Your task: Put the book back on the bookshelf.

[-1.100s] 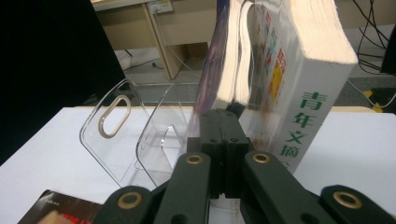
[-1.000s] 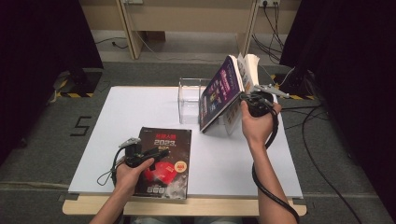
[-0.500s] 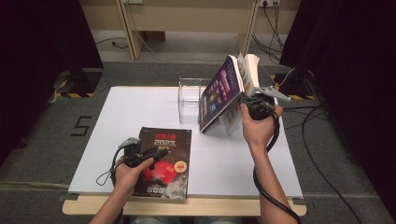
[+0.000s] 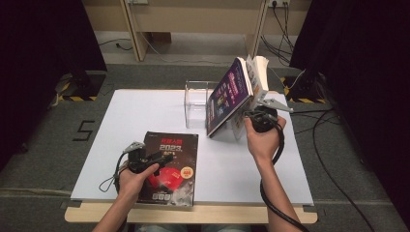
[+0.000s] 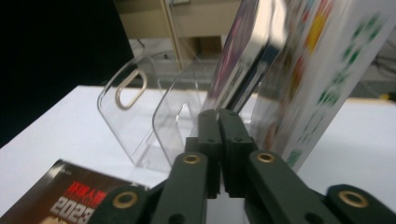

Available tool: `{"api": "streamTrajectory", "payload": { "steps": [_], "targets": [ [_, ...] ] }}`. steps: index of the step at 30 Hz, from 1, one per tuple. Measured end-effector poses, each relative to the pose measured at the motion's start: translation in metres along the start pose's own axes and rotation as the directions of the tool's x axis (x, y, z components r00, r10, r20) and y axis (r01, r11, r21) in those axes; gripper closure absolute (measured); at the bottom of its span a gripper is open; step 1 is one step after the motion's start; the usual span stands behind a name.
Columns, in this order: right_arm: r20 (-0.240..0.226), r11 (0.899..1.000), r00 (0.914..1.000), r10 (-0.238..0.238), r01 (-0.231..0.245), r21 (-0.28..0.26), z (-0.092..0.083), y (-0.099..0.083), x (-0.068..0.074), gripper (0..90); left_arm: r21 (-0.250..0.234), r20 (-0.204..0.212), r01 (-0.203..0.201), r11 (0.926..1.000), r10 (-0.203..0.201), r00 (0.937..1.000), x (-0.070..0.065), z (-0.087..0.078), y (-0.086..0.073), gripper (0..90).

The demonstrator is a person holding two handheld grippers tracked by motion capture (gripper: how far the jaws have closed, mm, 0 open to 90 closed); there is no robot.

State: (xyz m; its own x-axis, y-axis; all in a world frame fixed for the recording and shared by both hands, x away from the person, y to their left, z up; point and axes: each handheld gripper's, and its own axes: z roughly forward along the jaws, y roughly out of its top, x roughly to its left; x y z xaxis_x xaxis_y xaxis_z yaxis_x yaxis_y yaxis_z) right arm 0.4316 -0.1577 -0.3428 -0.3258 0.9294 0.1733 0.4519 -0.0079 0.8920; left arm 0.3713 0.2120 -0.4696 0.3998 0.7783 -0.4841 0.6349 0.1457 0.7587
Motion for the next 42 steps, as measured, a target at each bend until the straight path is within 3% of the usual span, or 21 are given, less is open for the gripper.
{"api": "streamTrajectory", "payload": {
  "steps": [10,19,23,31,42],
  "targets": [
    [-0.012,0.998,0.9997,0.023,-0.022,0.065,0.026,-0.032,0.005,90.0,-0.003,-0.001,0.002,1.0000,-0.002,1.0000,0.001,-0.001,0.000,34.6],
    [-0.018,0.998,0.9997,0.018,-0.017,0.062,0.032,-0.036,0.008,90.0,-0.006,-0.010,-0.003,1.0000,0.003,0.9999,0.002,-0.002,0.001,34.7],
    [-0.037,0.999,0.9993,0.010,-0.008,0.053,0.028,-0.037,0.011,87.0,0.004,-0.051,-0.037,0.9993,0.037,0.9980,0.003,-0.004,0.002,34.6],
    [-0.090,0.994,0.9957,-0.018,0.027,0.102,0.027,-0.052,0.025,79.9,0.023,-0.116,-0.076,0.9969,0.078,0.9902,0.007,-0.009,0.005,33.1],
    [-0.143,0.984,0.9895,-0.019,0.044,0.175,0.034,-0.072,0.041,73.0,0.039,-0.198,-0.066,0.9971,0.072,0.9775,0.022,-0.017,0.009,32.4]
  ]
}}
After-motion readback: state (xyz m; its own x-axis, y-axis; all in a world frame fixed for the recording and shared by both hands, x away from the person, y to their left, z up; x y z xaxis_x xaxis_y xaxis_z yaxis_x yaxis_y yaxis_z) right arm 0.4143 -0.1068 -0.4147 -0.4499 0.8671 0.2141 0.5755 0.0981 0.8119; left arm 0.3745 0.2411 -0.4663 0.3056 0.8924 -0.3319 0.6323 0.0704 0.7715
